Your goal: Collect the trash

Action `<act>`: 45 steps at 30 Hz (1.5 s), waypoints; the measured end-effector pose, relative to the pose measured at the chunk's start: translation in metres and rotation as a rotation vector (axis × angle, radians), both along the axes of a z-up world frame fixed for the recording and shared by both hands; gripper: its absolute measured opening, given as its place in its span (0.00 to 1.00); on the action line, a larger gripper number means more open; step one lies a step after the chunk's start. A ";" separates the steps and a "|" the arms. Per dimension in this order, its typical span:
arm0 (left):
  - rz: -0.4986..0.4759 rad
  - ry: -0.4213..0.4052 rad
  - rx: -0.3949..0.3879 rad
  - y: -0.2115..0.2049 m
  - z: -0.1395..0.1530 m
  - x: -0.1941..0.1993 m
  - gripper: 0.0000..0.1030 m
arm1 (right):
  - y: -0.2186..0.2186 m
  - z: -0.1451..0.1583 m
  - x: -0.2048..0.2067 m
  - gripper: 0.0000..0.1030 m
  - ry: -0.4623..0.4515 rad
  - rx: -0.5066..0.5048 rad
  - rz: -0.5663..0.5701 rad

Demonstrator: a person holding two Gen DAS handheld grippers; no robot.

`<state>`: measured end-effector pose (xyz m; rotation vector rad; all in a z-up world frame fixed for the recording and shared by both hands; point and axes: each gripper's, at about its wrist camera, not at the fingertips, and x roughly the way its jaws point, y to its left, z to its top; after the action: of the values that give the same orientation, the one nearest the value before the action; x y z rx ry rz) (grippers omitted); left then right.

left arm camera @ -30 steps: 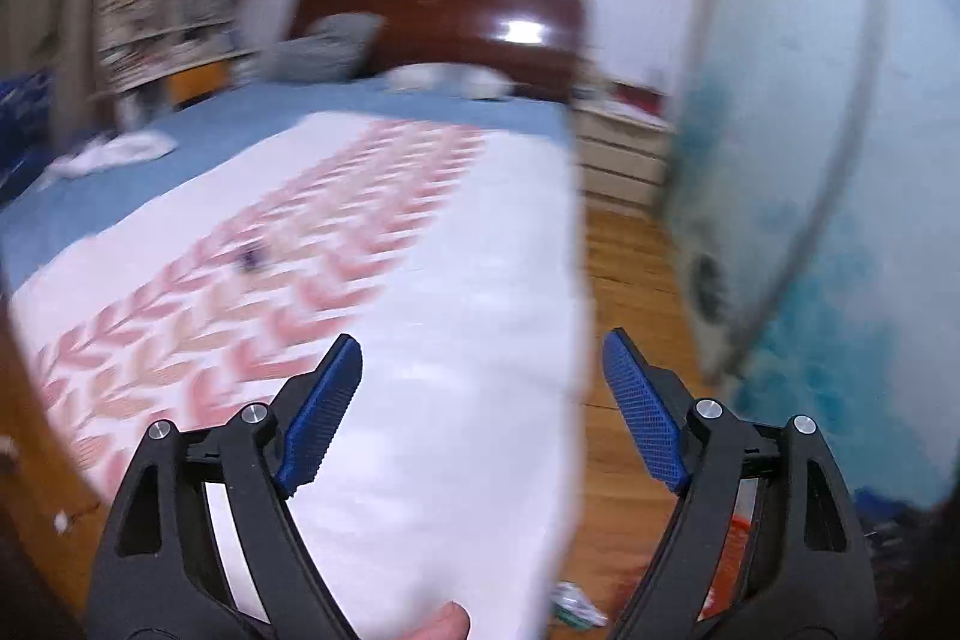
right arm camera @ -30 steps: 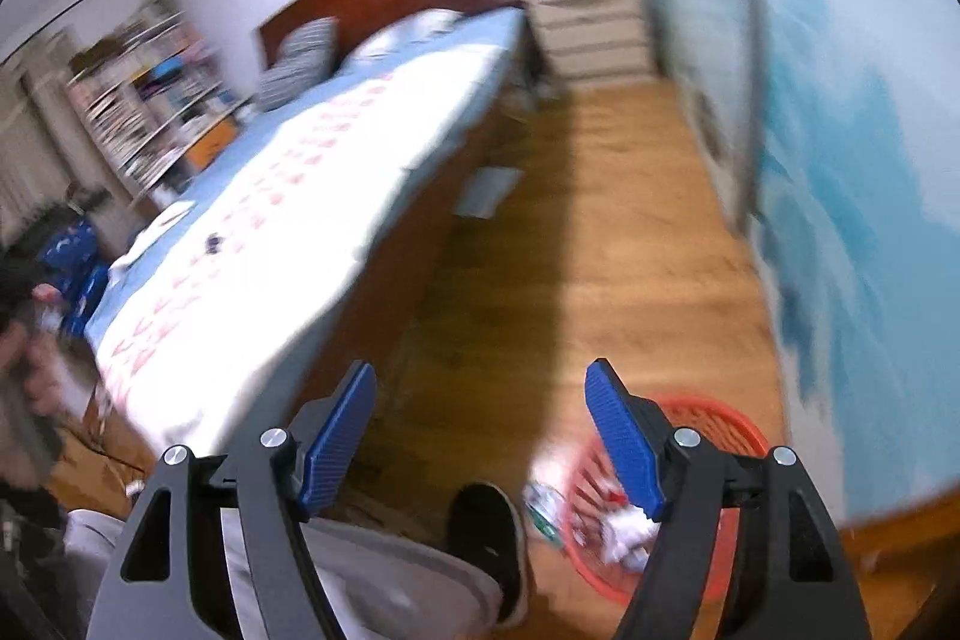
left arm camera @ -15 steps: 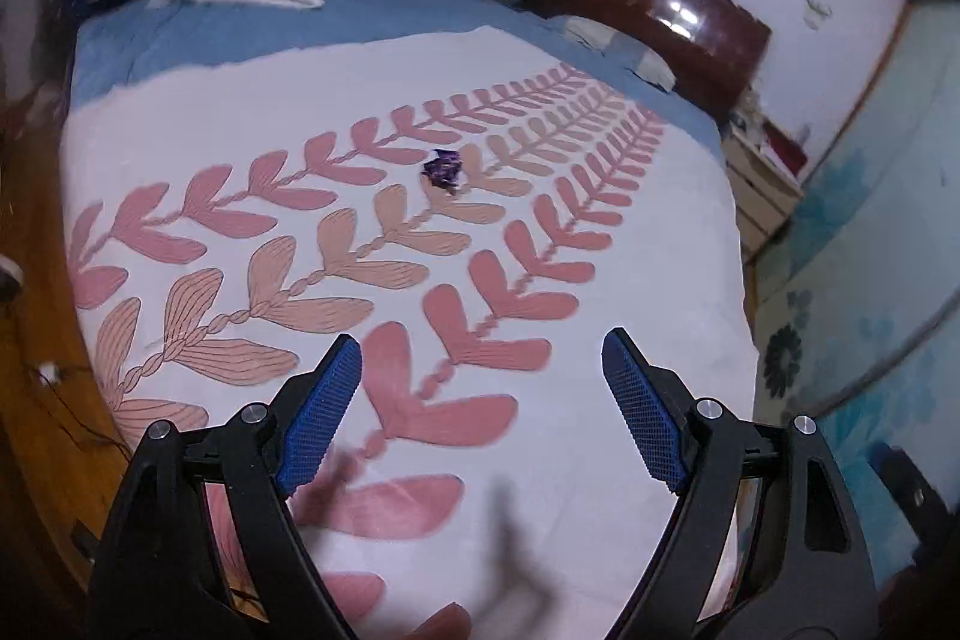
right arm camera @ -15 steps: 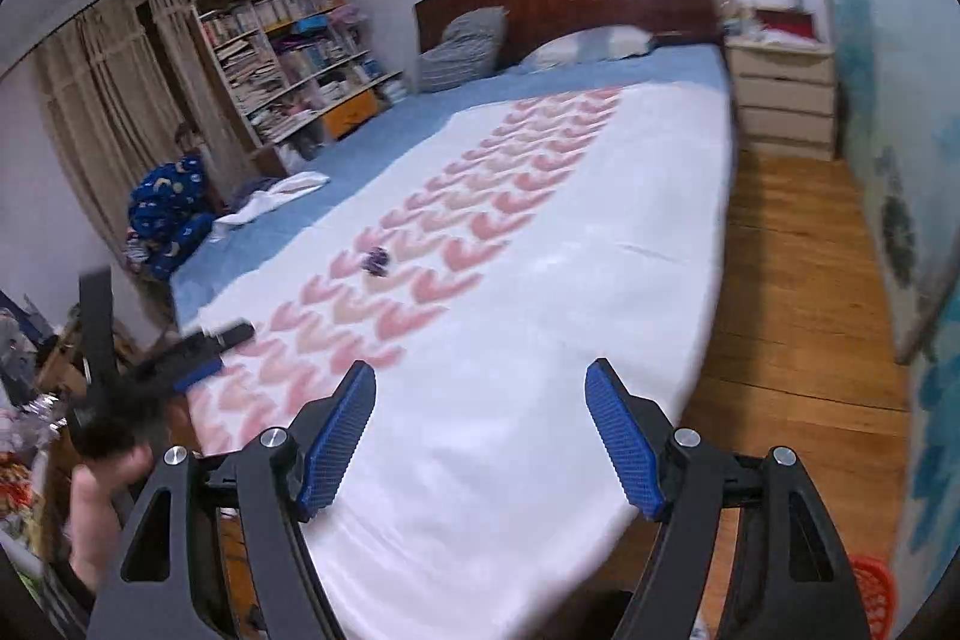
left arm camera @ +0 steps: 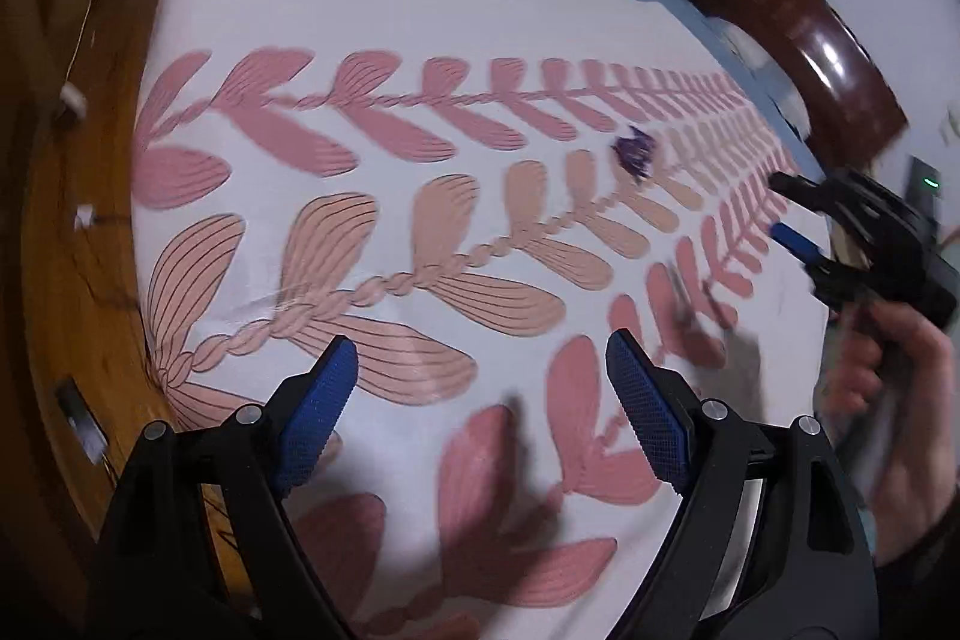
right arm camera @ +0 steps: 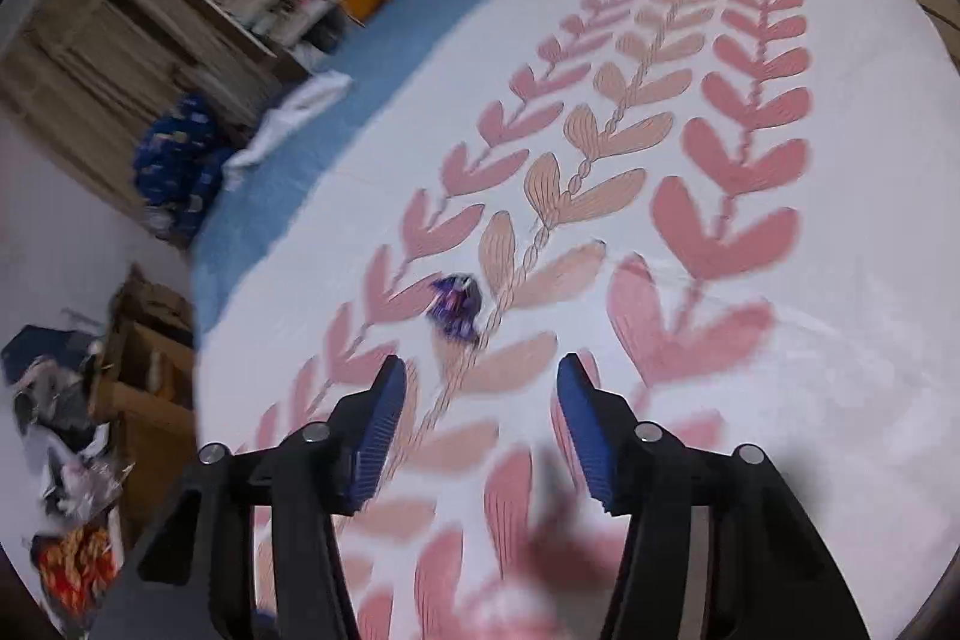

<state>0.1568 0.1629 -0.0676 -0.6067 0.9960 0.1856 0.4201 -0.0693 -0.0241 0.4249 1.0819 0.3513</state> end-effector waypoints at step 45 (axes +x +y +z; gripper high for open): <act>-0.081 -0.135 -0.618 -0.012 -0.033 0.033 0.79 | 0.007 -0.039 -0.125 0.17 0.106 0.281 0.099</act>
<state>0.1898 0.1509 -0.1005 -1.1229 0.9419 -0.2455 0.2953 -0.0625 -0.0631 0.6469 1.1633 0.5777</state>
